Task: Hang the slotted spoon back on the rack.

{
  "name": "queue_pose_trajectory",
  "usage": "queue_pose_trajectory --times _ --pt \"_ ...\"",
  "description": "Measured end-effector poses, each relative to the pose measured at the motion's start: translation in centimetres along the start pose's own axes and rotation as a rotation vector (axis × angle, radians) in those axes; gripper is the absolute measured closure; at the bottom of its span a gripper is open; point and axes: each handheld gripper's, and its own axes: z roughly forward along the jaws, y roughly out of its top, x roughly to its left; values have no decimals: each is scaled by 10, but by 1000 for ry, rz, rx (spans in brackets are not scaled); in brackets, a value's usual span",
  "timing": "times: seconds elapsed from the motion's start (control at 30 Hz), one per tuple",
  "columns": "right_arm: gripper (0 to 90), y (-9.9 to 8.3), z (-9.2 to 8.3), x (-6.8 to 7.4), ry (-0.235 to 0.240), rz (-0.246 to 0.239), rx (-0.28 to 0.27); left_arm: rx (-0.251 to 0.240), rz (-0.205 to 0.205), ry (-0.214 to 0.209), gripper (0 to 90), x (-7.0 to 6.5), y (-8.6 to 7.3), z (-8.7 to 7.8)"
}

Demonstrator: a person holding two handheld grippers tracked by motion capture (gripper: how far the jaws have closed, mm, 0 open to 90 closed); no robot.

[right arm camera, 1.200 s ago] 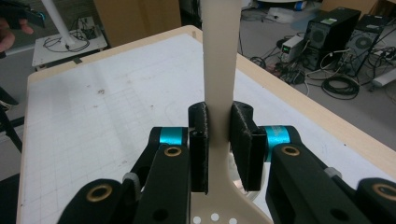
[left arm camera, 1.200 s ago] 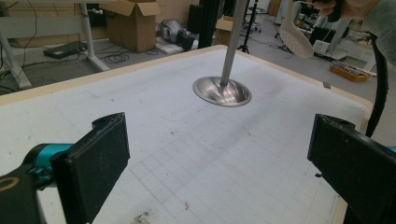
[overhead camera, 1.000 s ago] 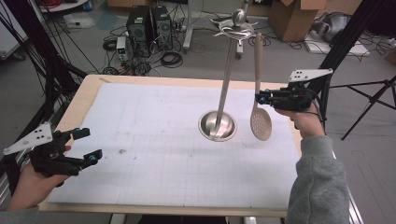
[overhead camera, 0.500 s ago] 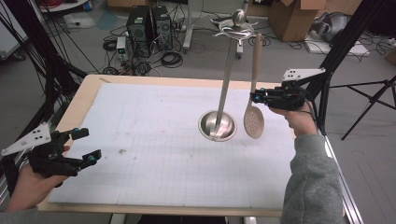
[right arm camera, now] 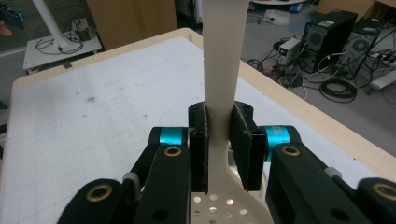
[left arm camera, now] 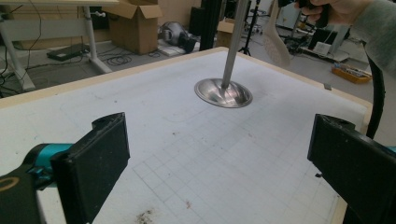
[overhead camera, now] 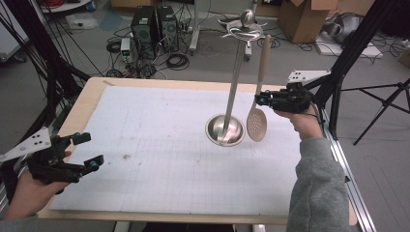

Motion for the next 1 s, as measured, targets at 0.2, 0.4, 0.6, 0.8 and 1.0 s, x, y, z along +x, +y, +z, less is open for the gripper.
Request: queue_pose_trajectory --times 0.2,0.4,0.6,0.8,1.0 --pt "776 0 0 0 2 3 1 0 0 1 60 0 0 0" --pt "769 0 1 1 2 3 -4 0 -1 0 60 0 0 0" --pt "749 -2 0 2 -8 20 -11 -1 0 2 60 0 0 0" --pt "664 -10 -8 4 -34 35 -49 -5 -6 9 60 2 0 -1" --pt "552 -18 -18 7 -63 32 -85 -11 -6 6 60 4 1 1"
